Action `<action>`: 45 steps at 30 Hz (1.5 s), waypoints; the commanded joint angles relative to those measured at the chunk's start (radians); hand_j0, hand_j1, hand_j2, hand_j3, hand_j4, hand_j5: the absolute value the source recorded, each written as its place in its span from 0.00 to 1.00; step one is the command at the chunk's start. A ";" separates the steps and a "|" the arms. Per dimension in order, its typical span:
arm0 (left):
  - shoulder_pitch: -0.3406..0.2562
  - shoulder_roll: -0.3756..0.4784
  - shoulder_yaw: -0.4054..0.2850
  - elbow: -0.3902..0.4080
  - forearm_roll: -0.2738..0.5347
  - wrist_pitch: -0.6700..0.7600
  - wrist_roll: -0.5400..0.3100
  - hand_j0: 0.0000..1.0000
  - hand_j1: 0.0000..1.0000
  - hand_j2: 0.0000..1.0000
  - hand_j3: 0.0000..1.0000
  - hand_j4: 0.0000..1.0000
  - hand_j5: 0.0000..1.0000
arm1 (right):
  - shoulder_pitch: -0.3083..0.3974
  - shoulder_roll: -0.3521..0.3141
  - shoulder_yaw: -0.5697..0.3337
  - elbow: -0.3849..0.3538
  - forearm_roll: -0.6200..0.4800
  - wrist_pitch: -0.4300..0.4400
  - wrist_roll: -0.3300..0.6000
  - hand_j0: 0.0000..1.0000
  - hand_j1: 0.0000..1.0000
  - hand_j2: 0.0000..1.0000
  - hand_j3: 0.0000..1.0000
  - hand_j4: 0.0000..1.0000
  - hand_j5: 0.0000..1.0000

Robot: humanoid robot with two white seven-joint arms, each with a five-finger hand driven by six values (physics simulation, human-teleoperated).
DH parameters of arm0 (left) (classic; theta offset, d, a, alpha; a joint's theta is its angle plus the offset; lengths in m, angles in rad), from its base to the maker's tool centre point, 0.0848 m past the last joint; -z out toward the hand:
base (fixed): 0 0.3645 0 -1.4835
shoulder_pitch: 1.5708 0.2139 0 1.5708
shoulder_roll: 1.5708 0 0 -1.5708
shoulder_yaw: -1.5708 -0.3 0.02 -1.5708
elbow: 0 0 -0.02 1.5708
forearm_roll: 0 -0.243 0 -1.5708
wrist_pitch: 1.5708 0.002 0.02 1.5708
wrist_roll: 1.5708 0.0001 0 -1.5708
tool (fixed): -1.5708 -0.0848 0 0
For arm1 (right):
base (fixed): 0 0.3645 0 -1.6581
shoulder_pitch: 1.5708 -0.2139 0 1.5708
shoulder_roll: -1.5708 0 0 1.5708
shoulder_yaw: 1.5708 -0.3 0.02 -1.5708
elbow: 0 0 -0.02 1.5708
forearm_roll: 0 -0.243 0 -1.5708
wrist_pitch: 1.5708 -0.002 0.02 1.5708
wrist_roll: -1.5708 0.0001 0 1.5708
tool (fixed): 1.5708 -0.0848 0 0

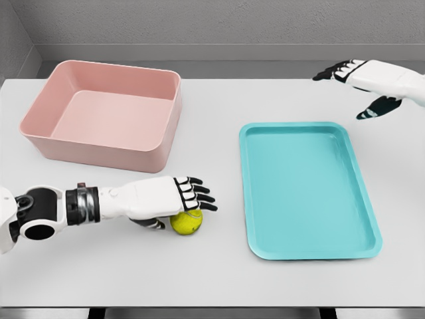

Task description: Put the tennis from the blue tray into the pink basket with both arms

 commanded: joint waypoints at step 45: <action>0.003 -0.005 -0.023 -0.001 -0.035 0.022 -0.006 0.68 0.68 0.68 0.68 0.68 0.68 | -0.017 -0.006 -0.007 -0.011 -0.006 0.002 -0.001 1.00 1.00 1.00 1.00 1.00 1.00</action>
